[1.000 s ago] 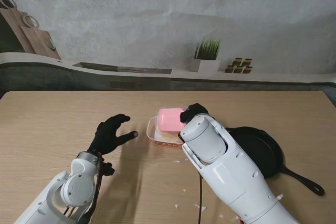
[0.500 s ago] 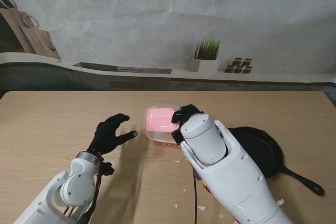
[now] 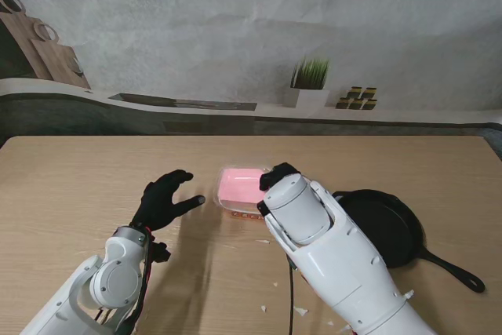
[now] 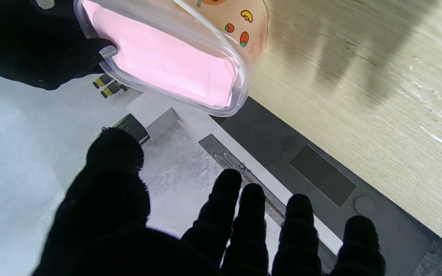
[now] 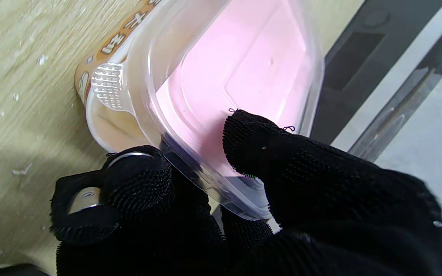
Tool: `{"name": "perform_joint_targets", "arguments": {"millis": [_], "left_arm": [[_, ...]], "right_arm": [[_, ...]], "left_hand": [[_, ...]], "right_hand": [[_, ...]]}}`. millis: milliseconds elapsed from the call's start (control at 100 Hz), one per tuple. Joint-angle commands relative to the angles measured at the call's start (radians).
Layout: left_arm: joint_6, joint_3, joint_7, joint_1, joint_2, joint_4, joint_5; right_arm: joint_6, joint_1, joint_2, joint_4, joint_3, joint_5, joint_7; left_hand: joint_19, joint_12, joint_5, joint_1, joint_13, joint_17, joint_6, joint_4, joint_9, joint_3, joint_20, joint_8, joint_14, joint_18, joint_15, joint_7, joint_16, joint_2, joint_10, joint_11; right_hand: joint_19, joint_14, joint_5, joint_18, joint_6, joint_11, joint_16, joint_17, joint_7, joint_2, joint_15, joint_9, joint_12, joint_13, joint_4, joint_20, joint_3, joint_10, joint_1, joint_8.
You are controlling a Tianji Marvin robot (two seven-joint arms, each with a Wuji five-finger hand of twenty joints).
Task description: Load dumplings into a food container
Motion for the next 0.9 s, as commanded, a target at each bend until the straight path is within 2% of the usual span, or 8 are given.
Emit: {"name": "perform_joint_targets", "arguments": {"millis": [0, 120, 200, 270, 530, 620, 790, 890], "left_arm": [[0.002, -0.001, -0.014, 0.003, -0.003, -0.004, -0.002], [0.001, 0.000, -0.015, 0.002, -0.003, -0.003, -0.001], [0.002, 0.000, -0.015, 0.002, -0.003, -0.003, -0.002], [0.002, 0.000, -0.016, 0.002, -0.003, -0.003, -0.001], [0.001, -0.001, -0.016, 0.002, -0.002, -0.003, -0.001], [0.000, -0.002, -0.015, 0.002, -0.003, -0.003, -0.001], [-0.001, -0.003, -0.015, 0.003, -0.002, -0.002, 0.000], [-0.001, -0.002, -0.016, 0.002, -0.002, -0.001, 0.002]], "right_arm": [[0.061, -0.002, -0.009, 0.010, 0.007, -0.025, 0.025], [0.063, -0.035, -0.063, 0.016, 0.085, -0.318, 0.249], [0.063, -0.044, -0.079, 0.018, 0.101, -0.384, 0.286], [0.063, -0.050, -0.091, 0.017, 0.121, -0.473, 0.365], [0.063, -0.071, -0.162, 0.016, 0.199, -0.781, 0.629], [0.063, -0.077, -0.177, 0.016, 0.208, -0.802, 0.627], [0.063, -0.071, -0.163, 0.027, 0.192, -0.819, 0.626], [0.063, -0.062, -0.143, 0.038, 0.170, -0.755, 0.557]], "left_hand": [[-0.024, -0.003, 0.015, 0.015, -0.027, -0.011, 0.007, 0.038, -0.022, 0.003, -0.014, -0.011, -0.014, -0.031, -0.015, -0.019, 0.005, 0.001, 0.017, 0.011], [-0.024, -0.003, 0.016, 0.016, -0.028, -0.011, 0.009, 0.038, -0.023, 0.004, -0.014, -0.011, -0.012, -0.031, -0.015, -0.020, 0.005, -0.001, 0.017, 0.011], [-0.024, -0.003, 0.016, 0.016, -0.027, -0.011, 0.011, 0.038, -0.023, 0.004, -0.014, -0.011, -0.012, -0.031, -0.015, -0.020, 0.005, -0.001, 0.020, 0.011], [-0.024, -0.003, 0.017, 0.016, -0.026, -0.011, 0.008, 0.038, -0.022, 0.005, -0.015, -0.012, -0.013, -0.031, -0.015, -0.020, 0.005, -0.001, 0.018, 0.011], [-0.024, -0.003, 0.018, 0.016, -0.026, -0.011, 0.010, 0.038, -0.022, 0.006, -0.015, -0.012, -0.012, -0.030, -0.015, -0.021, 0.005, -0.002, 0.020, 0.011], [-0.024, -0.002, 0.019, 0.017, -0.026, -0.011, 0.010, 0.038, -0.022, 0.007, -0.015, -0.012, -0.013, -0.032, -0.015, -0.021, 0.005, -0.002, 0.019, 0.012], [-0.024, -0.002, 0.020, 0.018, -0.026, -0.011, 0.005, 0.038, -0.022, 0.008, -0.014, -0.012, -0.012, -0.031, -0.015, -0.020, 0.005, -0.004, 0.019, 0.012], [-0.024, -0.003, 0.020, 0.022, -0.026, -0.012, 0.000, 0.039, -0.023, 0.011, -0.014, -0.011, -0.012, -0.030, -0.015, -0.019, 0.005, -0.007, 0.019, 0.012]], "right_hand": [[-0.021, 0.093, -0.037, -0.076, 0.003, 0.079, 0.021, -0.035, 0.025, 0.030, 0.072, -0.026, -0.003, -0.010, 0.009, -0.030, 0.002, -0.008, 0.020, -0.026], [-0.078, 0.098, -0.125, -0.100, 0.004, 0.050, 0.046, -0.130, -0.004, 0.051, 0.006, -0.116, 0.016, -0.096, 0.013, 0.004, -0.025, -0.038, -0.058, -0.074], [-0.130, 0.111, -0.153, -0.113, 0.017, 0.017, 0.060, -0.205, -0.053, 0.070, -0.049, -0.177, 0.041, -0.166, 0.040, 0.018, -0.023, -0.040, -0.108, -0.068], [-0.179, 0.107, -0.199, -0.155, 0.015, -0.023, 0.081, -0.299, -0.154, 0.107, -0.110, -0.255, 0.106, -0.243, 0.144, 0.040, -0.032, -0.053, -0.190, 0.095], [-0.239, 0.081, -0.365, -0.241, 0.016, -0.074, 0.068, -0.484, -0.214, 0.145, -0.219, -0.458, 0.109, -0.414, 0.137, 0.072, -0.115, -0.084, -0.305, 0.080], [-0.261, 0.054, -0.422, -0.277, 0.005, -0.109, 0.059, -0.554, -0.234, 0.167, -0.280, -0.551, 0.082, -0.519, 0.136, 0.090, -0.146, -0.107, -0.318, 0.058], [-0.292, -0.029, -0.500, -0.407, -0.034, -0.142, 0.025, -0.674, -0.360, 0.222, -0.394, -0.717, -0.028, -0.748, 0.144, 0.130, -0.218, -0.173, -0.347, -0.027], [-0.337, -0.085, -0.506, -0.449, -0.056, -0.319, -0.002, -0.753, -0.489, 0.238, -0.439, -0.707, -0.119, -0.871, 0.143, 0.075, -0.243, -0.197, -0.356, -0.064]]}}
